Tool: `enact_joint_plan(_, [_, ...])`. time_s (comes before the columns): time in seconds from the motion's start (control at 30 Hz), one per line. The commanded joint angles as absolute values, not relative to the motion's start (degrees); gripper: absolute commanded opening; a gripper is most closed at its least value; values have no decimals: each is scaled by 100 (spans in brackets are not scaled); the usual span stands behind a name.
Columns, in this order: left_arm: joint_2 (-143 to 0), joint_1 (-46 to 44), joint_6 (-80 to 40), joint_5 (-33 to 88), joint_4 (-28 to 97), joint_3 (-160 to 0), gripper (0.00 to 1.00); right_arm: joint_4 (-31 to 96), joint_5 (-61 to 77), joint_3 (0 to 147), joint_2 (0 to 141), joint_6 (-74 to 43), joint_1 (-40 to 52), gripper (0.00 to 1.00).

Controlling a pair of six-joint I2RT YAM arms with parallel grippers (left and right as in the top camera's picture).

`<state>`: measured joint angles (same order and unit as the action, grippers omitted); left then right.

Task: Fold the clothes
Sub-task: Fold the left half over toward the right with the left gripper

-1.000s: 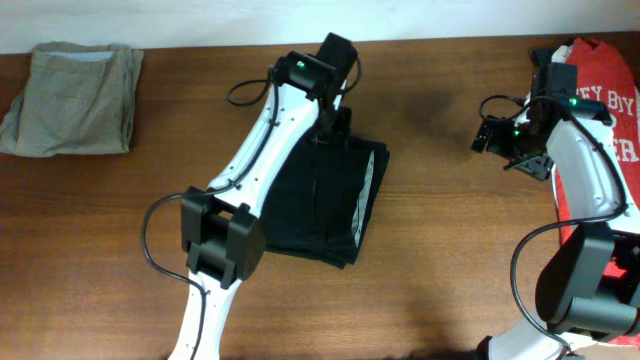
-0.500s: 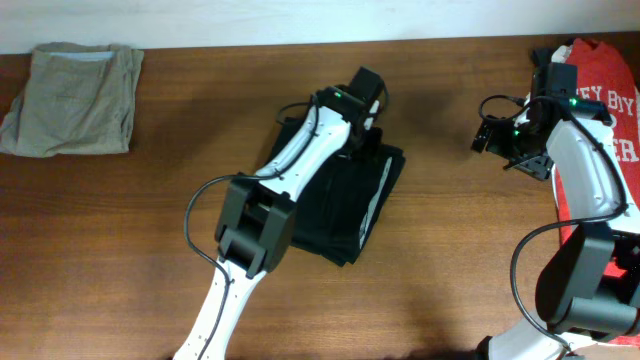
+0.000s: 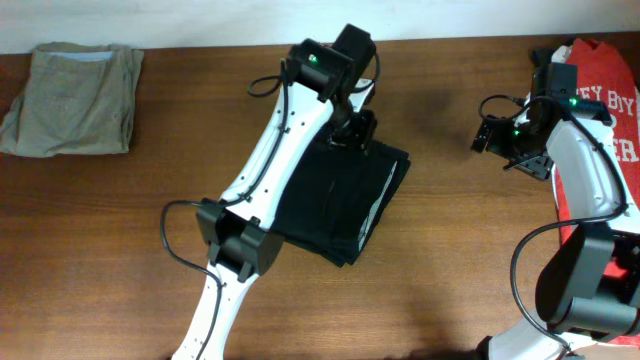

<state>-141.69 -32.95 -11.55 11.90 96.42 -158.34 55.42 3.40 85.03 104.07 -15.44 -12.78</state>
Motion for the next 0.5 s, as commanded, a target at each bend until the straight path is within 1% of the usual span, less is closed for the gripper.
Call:
enact_joint_plan(0.0, [-14171,-3356,-392,2112,9675,-15133,56,5546,248,8573,10300,-1568,-1284,99])
enact_joint_plan(0.03, [-14171,-3409,-215,2327,9675,-14879,55,5546,248,8573,10300,-1568,-1282,99])
enact_joint_plan(0.13, [-14138,-3553,-156,2200,9675,-14040,53,5544,248,8573,10300,-1568,-1284,99])
enact_joint_plan(0.23, [-14134,-3603,-32,2167,9673,-13045,39,5544,248,8573,10300,-1568,-1284,99])
enact_joint_plan(0.3, [-14136,-3645,-14,2167,9581,-12610,38,5544,248,8573,10300,-1568,-1284,99])
enact_joint_plan(0.4, [-14136,-3887,-14,2565,8766,-11526,38,5546,248,8573,10300,-1568,-1284,99])
enact_joint_plan(0.47, [-14136,-4016,-16,2738,8366,-11163,38,5546,248,8573,10300,-1568,-1284,99])
